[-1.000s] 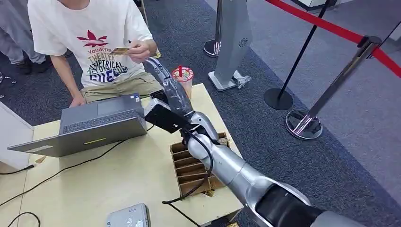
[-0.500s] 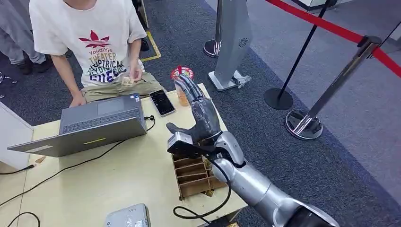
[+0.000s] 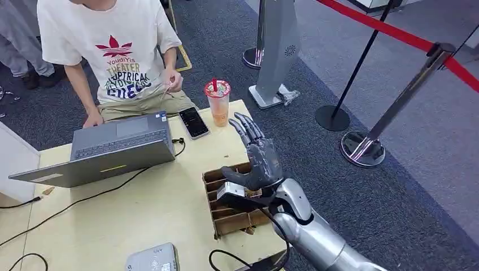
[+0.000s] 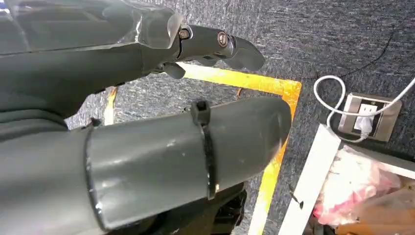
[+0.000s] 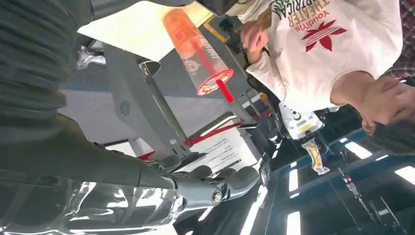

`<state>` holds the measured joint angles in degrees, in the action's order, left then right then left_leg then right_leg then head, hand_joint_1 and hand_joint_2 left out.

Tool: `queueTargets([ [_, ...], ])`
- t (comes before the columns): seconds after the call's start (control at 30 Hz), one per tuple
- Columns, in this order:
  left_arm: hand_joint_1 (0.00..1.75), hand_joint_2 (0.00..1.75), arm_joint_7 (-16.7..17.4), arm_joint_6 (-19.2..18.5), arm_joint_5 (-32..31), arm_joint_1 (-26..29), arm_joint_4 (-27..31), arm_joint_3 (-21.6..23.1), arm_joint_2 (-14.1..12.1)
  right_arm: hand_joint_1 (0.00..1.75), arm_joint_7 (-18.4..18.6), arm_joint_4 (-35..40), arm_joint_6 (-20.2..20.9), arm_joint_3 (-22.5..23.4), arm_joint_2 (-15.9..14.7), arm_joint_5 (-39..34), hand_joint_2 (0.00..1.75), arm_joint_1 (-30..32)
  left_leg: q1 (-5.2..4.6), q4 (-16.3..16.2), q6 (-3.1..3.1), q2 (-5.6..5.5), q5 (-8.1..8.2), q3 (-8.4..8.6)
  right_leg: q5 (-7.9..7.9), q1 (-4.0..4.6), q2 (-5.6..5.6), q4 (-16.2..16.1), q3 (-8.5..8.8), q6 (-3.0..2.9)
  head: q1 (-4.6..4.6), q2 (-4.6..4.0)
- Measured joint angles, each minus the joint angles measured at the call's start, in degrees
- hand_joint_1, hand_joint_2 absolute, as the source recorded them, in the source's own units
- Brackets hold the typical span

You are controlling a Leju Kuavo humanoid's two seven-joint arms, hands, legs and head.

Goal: Pass the card to the sensor for recognition and then transmit it.

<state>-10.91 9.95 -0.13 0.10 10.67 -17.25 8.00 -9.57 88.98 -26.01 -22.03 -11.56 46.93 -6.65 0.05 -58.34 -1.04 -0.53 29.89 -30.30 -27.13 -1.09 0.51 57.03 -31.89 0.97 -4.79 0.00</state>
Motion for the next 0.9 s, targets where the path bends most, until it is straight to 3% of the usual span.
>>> queueTargets([
  [0.23,0.0,0.0,-0.1,0.2,0.1,0.0,0.0,0.0,0.1,0.21,0.5,2.3,0.7,0.0,-0.7,1.2,1.75,2.3,0.0,0.0,0.0,0.0,0.0,0.01,0.0,0.0,0.0,0.0,0.0,0.0,0.0,0.0],
  [0.3,0.0,0.0,-0.1,0.1,0.1,0.0,0.0,0.0,0.1,0.33,0.5,2.8,1.2,-0.1,-1.0,1.1,1.75,3.0,0.01,0.0,0.0,0.0,0.0,0.0,0.0,0.0,0.0,0.0,0.0,0.0,0.0,0.0],
  [0.9,0.0,0.0,0.0,-0.9,-1.2,0.0,0.0,0.0,0.0,0.37,1.9,1.7,4.4,-2.3,-1.3,0.3,1.75,6.4,0.01,0.0,0.0,0.0,0.0,0.0,0.0,0.0,0.0,0.0,0.0,0.0,0.0,0.0],
])
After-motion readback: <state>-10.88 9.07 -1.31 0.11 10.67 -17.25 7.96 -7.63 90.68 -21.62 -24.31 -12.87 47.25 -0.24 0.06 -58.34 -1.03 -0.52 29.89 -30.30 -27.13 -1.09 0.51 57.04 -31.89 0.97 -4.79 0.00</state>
